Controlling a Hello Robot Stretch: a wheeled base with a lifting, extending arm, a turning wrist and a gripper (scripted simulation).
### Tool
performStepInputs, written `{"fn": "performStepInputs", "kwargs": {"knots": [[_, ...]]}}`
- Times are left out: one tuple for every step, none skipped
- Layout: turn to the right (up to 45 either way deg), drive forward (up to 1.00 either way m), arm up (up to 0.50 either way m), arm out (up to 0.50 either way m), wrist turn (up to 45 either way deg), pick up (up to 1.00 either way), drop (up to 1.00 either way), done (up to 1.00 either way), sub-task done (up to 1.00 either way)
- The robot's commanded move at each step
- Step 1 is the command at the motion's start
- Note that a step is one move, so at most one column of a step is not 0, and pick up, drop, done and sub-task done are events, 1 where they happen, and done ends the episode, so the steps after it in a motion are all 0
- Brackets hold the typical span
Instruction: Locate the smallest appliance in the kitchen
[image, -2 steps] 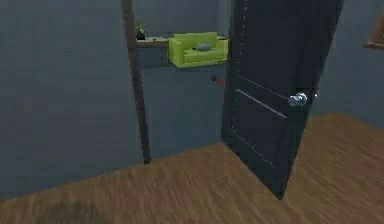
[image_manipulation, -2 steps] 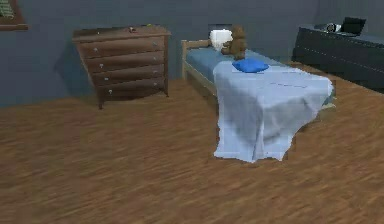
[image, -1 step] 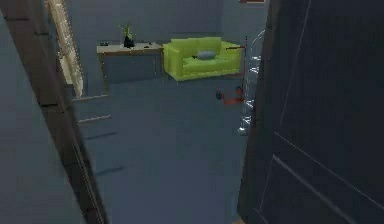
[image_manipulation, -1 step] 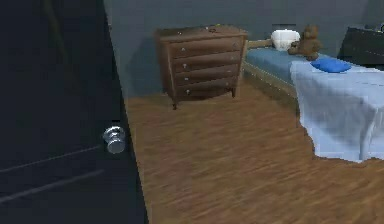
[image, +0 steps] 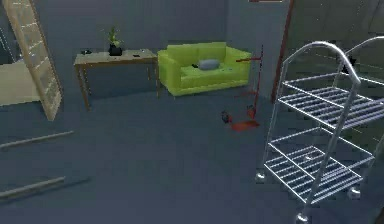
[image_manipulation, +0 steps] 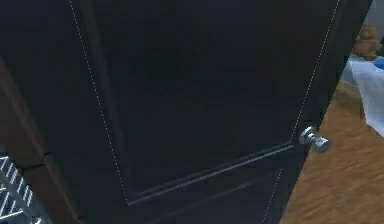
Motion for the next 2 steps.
{"fn": "performStepInputs", "kwargs": {"knots": [[-18.0,0.0,0.0,0.0,0.0,0.0,0.0,0.0,0.0],[0.0,1.0,0.0,0.0,0.0,0.0,0.0,0.0,0.0]]}}
